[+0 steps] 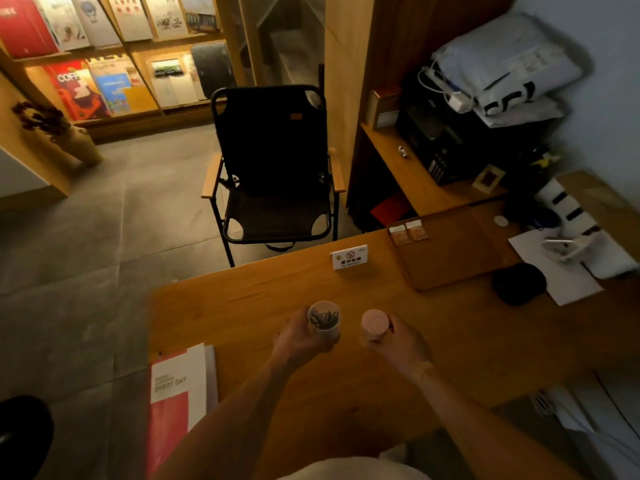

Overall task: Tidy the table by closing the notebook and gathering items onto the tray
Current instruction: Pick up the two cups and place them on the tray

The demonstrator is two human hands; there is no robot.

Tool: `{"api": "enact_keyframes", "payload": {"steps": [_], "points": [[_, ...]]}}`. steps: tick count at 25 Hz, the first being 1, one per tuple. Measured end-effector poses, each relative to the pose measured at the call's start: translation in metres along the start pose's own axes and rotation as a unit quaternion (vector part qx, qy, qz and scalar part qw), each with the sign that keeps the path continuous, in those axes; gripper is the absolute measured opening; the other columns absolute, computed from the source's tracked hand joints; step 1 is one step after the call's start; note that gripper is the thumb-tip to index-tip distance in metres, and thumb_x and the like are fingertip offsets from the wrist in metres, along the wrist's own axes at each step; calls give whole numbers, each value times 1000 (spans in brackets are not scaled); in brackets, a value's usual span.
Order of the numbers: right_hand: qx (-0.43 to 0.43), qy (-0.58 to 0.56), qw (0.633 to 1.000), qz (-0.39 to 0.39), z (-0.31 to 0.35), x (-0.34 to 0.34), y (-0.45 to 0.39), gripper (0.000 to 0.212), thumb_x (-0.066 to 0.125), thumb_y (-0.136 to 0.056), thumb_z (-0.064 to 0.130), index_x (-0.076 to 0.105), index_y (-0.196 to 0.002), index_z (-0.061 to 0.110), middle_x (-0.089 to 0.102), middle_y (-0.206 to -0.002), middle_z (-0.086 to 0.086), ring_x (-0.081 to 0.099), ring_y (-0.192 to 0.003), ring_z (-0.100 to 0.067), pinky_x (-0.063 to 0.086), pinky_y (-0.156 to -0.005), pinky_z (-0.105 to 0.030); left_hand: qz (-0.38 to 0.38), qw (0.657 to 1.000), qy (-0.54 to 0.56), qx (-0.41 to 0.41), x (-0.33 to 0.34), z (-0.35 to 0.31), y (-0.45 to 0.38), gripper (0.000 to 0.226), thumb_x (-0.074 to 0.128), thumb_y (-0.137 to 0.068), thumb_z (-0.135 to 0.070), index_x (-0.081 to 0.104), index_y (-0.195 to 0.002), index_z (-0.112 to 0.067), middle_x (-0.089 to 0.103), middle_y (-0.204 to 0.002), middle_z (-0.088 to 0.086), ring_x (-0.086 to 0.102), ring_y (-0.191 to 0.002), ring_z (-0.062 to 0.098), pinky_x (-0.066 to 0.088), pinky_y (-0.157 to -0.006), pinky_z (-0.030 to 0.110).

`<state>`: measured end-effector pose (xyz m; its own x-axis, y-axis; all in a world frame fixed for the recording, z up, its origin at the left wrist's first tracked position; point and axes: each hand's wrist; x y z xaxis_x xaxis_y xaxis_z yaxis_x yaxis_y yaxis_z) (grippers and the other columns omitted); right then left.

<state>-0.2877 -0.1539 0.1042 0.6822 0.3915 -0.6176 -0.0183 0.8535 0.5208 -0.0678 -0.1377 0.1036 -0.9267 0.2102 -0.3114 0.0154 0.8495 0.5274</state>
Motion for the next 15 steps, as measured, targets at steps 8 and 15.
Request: {"api": "enact_keyframes", "payload": {"steps": [8, 15], "points": [[-11, 4, 1000, -22, -96, -81, 40, 67, 78, -77, 39, 48, -135, 24, 57, -137, 0, 51, -128, -21, 44, -103, -37, 18, 998, -50, 29, 103, -47, 31, 80, 78, -60, -54, 50, -128, -22, 62, -123, 5, 56, -116, 31, 49, -92, 59], [0, -21, 999, -42, -153, -129, 56, 68, 79, -75, 45, 49, -133, 25, 58, -132, 1, 54, -123, -18, 46, -95, -32, 21, 994, -96, 37, 169, -78, 33, 74, 82, -66, -41, 48, -129, -23, 62, -123, 6, 56, -118, 31, 45, -97, 59]]}}
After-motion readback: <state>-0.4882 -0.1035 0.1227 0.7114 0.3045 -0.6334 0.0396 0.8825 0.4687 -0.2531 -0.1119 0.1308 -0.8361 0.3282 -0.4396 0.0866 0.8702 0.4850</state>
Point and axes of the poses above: each hand's wrist, its own y-axis away from the middle knuckle, its own x-axis out of the palm, z = x × y
